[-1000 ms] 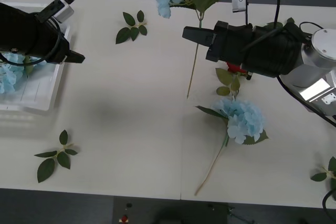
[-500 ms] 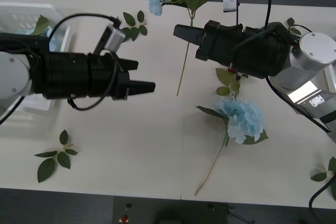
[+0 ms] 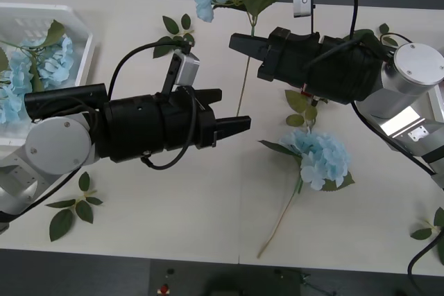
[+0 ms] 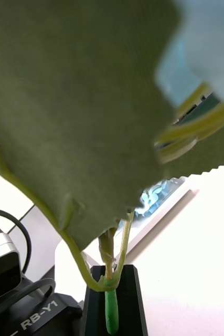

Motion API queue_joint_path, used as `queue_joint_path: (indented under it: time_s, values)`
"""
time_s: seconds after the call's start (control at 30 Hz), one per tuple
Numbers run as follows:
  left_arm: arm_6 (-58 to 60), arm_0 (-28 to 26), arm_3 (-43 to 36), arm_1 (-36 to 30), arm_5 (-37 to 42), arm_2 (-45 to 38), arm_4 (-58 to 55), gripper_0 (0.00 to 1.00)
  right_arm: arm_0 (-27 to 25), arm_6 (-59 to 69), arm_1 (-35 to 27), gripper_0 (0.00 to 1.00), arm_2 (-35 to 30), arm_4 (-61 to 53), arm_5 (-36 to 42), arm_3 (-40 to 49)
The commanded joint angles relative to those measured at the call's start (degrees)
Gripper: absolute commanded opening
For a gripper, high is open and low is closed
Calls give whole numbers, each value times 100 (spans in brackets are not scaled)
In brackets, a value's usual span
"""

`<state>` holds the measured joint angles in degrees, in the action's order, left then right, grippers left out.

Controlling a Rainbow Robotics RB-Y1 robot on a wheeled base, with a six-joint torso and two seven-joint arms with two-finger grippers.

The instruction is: Put the red flowers into the right box and the blue flowers into the left box

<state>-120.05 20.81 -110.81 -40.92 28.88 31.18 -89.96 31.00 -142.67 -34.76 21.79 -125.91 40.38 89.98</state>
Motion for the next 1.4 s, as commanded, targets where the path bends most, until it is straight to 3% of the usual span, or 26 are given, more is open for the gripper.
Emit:
queue_joint_path:
  time_s: [0.03,0.2,0.23,0.27,0.3,0.37,0.4,0.43,1.07,1.1,1.13,1.17,1.2,1.3,1.4]
  values:
    - [96,433,69,-215,-119,125,14,100,73,-41,57,0,-25,-22,-13,143]
    - [79,855,376,-215,-348,626,-188,100,73,-41,57,0,-25,-22,-13,143]
    - [79,934,429,-215,-489,749,-188,80,73,-41,57,0,-25,-13,-13,143]
    - [79,969,447,-223,-524,784,-180,70,73,-41,57,0,-25,-22,-13,143]
    - [79,1039,508,-232,-550,837,-180,48,73,-41,57,0,-16,-22,-13,143]
    - [79,1145,605,-232,-550,863,-188,18,73,-41,57,0,-25,-22,-13,143]
    - [79,1180,631,-223,-550,881,-180,4,73,-41,57,0,-25,-22,-13,143]
    - [79,1215,657,-206,-550,890,-180,0,73,-41,57,0,-16,-22,-13,143]
    - [96,1285,754,-188,-550,872,-224,0,99,-15,48,0,-25,-127,-48,143]
    - [96,1285,754,-232,-550,854,-259,0,99,-50,39,5,-25,-109,-92,143]
    - [105,1285,754,-294,-550,828,-285,0,99,-85,31,36,-25,-83,-127,143]
    - [105,1312,754,-408,-550,784,-382,0,134,-103,4,56,-16,-48,-136,152]
    - [96,1338,737,-549,-550,740,-549,0,169,-111,-40,65,-25,-4,-144,143]
    - [96,1435,605,-1023,-541,670,-1102,0,231,-129,-145,80,-25,102,-162,152]
    - [96,1531,508,-1586,-524,661,-1621,0,248,-94,-233,82,-25,75,-136,143]
